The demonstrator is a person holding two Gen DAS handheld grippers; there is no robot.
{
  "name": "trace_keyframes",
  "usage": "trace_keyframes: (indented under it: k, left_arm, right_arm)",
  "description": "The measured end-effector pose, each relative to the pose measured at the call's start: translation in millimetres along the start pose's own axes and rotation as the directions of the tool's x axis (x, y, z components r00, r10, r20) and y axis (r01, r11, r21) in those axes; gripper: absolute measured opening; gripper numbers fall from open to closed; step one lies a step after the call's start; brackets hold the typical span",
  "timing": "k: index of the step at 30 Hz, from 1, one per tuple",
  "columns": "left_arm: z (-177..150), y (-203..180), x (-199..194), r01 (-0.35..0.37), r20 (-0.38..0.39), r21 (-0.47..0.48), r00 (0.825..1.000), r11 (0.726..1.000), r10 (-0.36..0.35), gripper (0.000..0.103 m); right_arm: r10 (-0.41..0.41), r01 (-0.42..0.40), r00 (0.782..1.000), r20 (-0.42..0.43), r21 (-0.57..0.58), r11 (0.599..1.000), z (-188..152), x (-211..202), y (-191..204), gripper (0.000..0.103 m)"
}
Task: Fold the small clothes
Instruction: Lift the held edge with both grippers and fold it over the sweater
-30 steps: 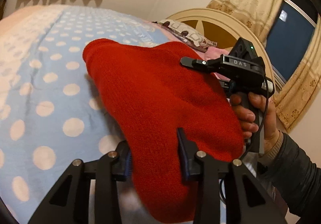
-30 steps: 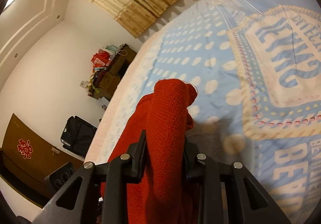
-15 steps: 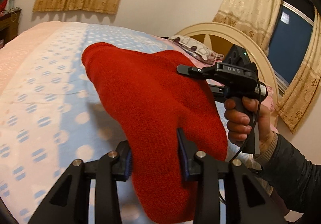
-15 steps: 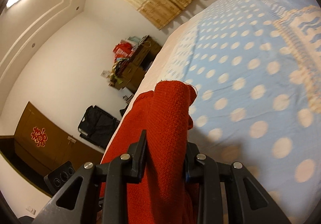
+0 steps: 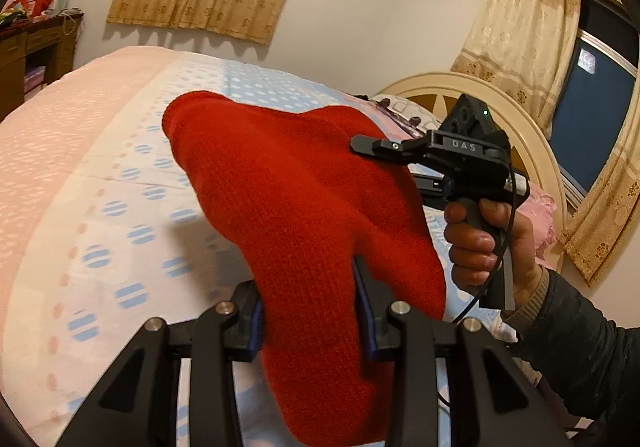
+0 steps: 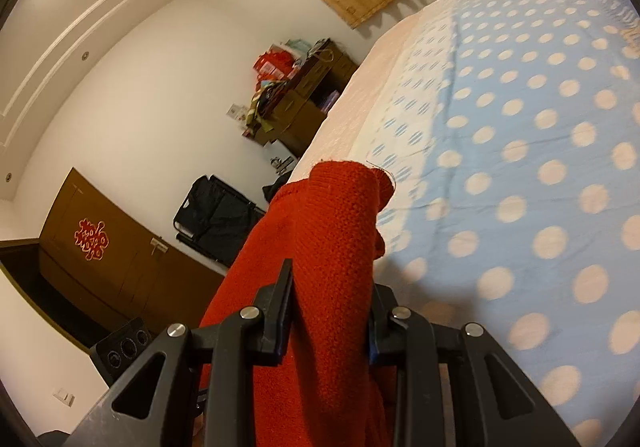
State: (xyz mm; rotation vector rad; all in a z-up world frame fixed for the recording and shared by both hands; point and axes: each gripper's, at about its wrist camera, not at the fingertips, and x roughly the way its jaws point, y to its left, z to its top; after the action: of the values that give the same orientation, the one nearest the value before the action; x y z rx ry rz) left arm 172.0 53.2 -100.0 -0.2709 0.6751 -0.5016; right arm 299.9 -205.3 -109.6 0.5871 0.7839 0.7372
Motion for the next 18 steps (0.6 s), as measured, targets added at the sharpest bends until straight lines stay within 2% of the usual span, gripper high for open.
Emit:
trace_keyframes:
  k: [9, 18]
  left_arm:
    - [-15, 37, -25, -0.069, 0.014, -0.053, 0.997, 0.996, 0.070, 0.038]
    - [-23, 64, -40, -0.115, 0.027, -0.099, 0.993, 0.988, 0.118, 0.038]
  right_arm:
    - [0.040, -0.041, 0.996, -0.077, -0.008, 0.999, -16, 59, 23, 0.029]
    - [0.043, -0.047, 0.990, -0.131, -0.023, 0.999, -21, 108, 42, 0.029]
